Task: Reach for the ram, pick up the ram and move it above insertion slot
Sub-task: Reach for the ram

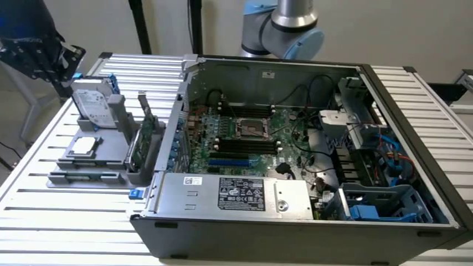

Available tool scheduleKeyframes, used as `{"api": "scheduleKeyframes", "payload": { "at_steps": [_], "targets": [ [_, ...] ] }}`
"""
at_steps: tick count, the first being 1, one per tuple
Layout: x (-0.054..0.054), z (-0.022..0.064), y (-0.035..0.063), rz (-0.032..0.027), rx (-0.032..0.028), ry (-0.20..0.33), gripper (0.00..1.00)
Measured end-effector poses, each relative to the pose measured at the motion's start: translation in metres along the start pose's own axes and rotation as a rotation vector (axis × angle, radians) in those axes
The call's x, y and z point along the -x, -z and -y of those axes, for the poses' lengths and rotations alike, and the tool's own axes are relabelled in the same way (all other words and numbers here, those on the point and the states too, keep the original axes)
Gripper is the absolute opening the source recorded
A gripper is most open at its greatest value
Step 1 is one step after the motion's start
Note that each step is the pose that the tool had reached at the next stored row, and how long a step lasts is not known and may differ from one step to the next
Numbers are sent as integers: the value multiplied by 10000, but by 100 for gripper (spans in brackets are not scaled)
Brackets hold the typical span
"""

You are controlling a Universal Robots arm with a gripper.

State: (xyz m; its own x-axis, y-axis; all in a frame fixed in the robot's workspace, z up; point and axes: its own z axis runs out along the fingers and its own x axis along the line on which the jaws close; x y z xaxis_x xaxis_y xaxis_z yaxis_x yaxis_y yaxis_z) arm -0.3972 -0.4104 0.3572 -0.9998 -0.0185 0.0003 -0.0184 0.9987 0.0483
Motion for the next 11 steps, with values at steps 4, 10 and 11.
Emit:
{"api": "scheduleKeyframes", "payload": {
  "at_steps": [4, 10, 11],
  "targets": [
    [-3, 181, -1, 0, -6, 0, 11],
    [-5, 434, -39, 0, -9, 3, 11],
    [-2, 453, -45, -1, -12, 9, 11]
  ]
}}
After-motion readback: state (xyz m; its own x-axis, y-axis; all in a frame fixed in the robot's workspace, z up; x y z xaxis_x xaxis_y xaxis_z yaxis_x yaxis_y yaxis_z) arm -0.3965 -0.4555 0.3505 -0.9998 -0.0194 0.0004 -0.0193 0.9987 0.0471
